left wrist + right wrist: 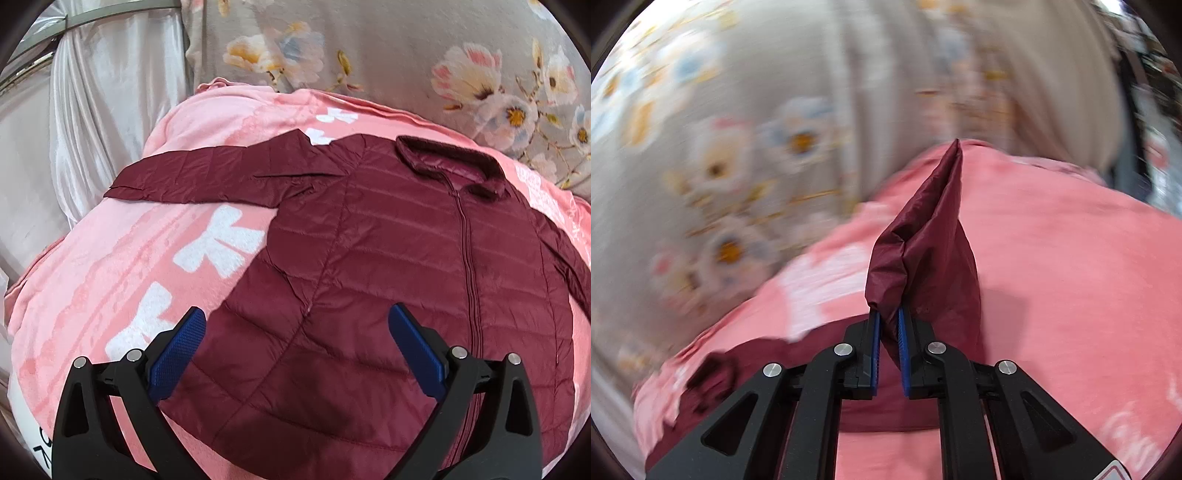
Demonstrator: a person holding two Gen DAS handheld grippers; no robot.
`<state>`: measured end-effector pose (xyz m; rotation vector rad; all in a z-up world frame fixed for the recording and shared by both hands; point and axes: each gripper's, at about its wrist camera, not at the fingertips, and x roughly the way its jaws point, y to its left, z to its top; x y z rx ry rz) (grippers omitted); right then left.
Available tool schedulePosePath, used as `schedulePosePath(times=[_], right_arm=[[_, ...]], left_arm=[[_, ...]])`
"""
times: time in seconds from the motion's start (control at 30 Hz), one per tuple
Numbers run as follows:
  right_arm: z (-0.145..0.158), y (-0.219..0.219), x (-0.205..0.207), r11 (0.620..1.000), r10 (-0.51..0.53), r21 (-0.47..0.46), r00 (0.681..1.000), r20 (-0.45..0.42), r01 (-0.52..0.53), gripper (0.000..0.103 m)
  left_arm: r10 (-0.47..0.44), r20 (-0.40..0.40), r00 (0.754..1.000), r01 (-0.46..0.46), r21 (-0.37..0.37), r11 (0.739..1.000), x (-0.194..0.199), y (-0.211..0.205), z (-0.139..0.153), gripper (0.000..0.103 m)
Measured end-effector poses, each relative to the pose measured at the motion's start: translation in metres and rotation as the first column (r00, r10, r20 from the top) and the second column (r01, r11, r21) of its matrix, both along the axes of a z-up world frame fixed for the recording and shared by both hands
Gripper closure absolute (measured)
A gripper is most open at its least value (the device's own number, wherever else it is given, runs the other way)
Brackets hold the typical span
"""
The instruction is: Fold large clothes
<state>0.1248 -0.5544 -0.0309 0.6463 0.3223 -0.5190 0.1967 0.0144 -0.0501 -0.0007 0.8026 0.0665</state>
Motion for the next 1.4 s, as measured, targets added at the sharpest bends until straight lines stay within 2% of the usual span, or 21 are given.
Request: schedulePosePath(times=[0.07, 0.13, 0.2, 0.27, 0.4, 0.57, 0.73, 0.83, 0.9, 0.97, 1.0, 1.07, 1.1, 1.2, 1.3, 1.4], right_arm=[[0.018, 0.04, 0.028, 0.991, 0.127, -0.037, 0.992, 0.022, -0.126, 0.094], [0.031, 0.083, 0.054, 0.967, 0.248, -0.063, 0.968, 0.035, -0.245, 0.094], [0.038, 0.133, 0.083, 0.922, 0.382, -0.082, 0.923, 0.038, -0.378, 0.094], [0.039, 0.174, 0.103, 0.879, 0.472, -0.089, 0.881, 0.028, -0.468, 0.094], [0.021, 0.257, 0.147, 0.777, 0.624, -0.079, 0.781, -0.029, -0.624, 0.094], [-0.026, 0.334, 0.189, 0.682, 0.723, -0.016, 0.678, -0.13, -0.731, 0.094], [-0.072, 0.397, 0.212, 0.619, 0.769, 0.035, 0.596, -0.23, -0.785, 0.093], [-0.089, 0.427, 0.218, 0.577, 0.792, 0.063, 0.539, -0.287, -0.815, 0.085], [-0.09, 0.433, 0.212, 0.567, 0.794, 0.068, 0.523, -0.311, -0.821, 0.076], [-0.082, 0.427, 0.197, 0.567, 0.797, 0.057, 0.53, -0.288, -0.822, 0.049], [-0.075, 0.416, 0.181, 0.585, 0.788, 0.038, 0.558, -0.259, -0.81, 0.045], [-0.064, 0.395, 0.158, 0.622, 0.764, 0.016, 0.603, -0.227, -0.783, 0.044], [-0.062, 0.386, 0.15, 0.634, 0.757, 0.018, 0.615, -0.219, -0.773, 0.044], [-0.06, 0.327, 0.115, 0.717, 0.689, 0.048, 0.697, -0.198, -0.695, 0.044], [-0.063, 0.274, 0.092, 0.804, 0.588, 0.049, 0.78, -0.214, -0.592, 0.044], [-0.073, 0.219, 0.081, 0.864, 0.503, 0.115, 0.84, -0.204, -0.49, 0.044]], left_arm=[[0.009, 0.013, 1.0, -0.009, -0.007, 1.0, 0.001, 0.006, 0.003, 0.006], [0.02, 0.022, 1.0, -0.02, -0.026, 0.999, 0.003, 0.015, 0.007, 0.006], [0.036, 0.03, 0.999, -0.035, -0.038, 0.999, 0.004, 0.025, 0.01, 0.006], [0.051, 0.037, 0.998, -0.049, -0.045, 0.998, 0.005, 0.036, 0.012, 0.006], [0.088, 0.046, 0.995, -0.085, -0.057, 0.995, 0.008, 0.062, 0.014, 0.006], [0.117, 0.047, 0.992, -0.114, -0.069, 0.991, 0.009, 0.091, 0.012, 0.006], [0.104, 0.042, 0.994, -0.1, -0.09, 0.991, 0.015, 0.104, 0.01, 0.006], [0.071, 0.043, 0.997, -0.066, -0.123, 0.99, 0.022, 0.104, 0.011, 0.006], [0.03, 0.038, 0.999, -0.023, -0.176, 0.984, 0.03, 0.101, 0.009, 0.006], [-0.018, 0.022, 1.0, 0.023, -0.263, 0.964, 0.041, 0.097, 0.005, 0.006], [-0.034, 0.011, 0.999, 0.035, -0.31, 0.95, 0.048, 0.094, 0.002, 0.006], [-0.056, -0.009, 0.998, 0.048, -0.387, 0.921, 0.061, 0.087, -0.006, 0.006], [-0.065, -0.024, 0.998, 0.049, -0.413, 0.909, 0.068, 0.081, -0.01, 0.006], [-0.118, -0.081, 0.99, 0.062, -0.498, 0.865, 0.091, 0.059, -0.031, 0.006], [-0.157, -0.152, 0.976, 0.045, -0.564, 0.824, 0.111, 0.035, -0.057, 0.006], [-0.166, -0.188, 0.968, 0.022, -0.596, 0.803, 0.124, 0.019, -0.073, 0.01]])
